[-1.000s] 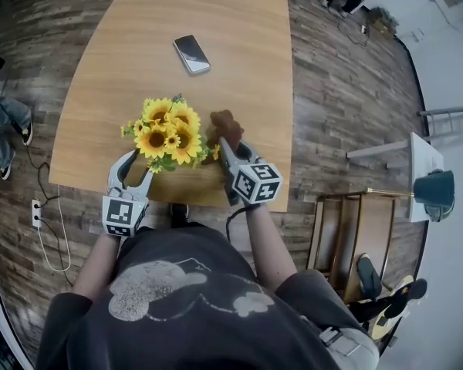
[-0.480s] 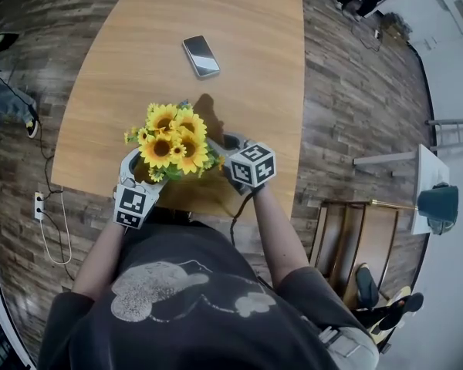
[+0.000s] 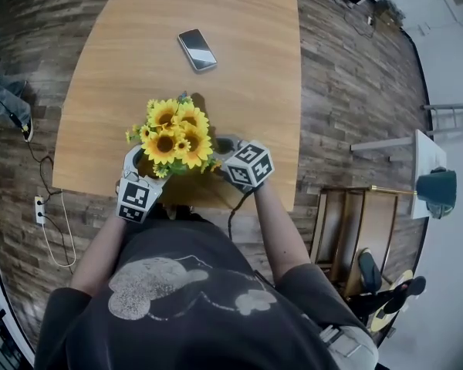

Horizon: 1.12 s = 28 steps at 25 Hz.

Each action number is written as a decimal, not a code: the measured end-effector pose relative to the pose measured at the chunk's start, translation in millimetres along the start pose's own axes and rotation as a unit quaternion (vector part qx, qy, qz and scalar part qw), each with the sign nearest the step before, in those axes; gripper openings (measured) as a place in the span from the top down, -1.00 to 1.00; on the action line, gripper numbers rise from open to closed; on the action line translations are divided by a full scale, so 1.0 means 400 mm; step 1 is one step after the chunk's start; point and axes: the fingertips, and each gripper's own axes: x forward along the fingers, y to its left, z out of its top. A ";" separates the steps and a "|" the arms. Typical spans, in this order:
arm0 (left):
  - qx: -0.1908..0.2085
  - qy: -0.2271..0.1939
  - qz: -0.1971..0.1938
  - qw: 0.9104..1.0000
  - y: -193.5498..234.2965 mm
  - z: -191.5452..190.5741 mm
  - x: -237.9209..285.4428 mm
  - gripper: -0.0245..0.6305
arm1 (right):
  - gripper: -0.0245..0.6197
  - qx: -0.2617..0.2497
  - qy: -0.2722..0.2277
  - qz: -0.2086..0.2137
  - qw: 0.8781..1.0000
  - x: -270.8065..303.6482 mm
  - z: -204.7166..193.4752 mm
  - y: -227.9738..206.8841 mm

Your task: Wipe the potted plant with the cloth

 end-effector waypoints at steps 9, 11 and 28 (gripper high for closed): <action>0.014 0.002 -0.041 0.999 0.005 -0.001 0.010 -0.27 | 0.77 0.014 0.010 -0.012 1.000 -0.018 -0.060 0.101; 0.015 0.000 -0.053 0.999 0.007 0.002 0.015 -0.27 | 0.77 0.015 0.011 -0.011 1.000 -0.014 -0.067 0.125; 0.020 -0.012 -0.024 0.999 0.040 -0.014 -0.080 -0.34 | 0.77 -0.006 0.023 0.035 0.999 0.031 -0.072 0.278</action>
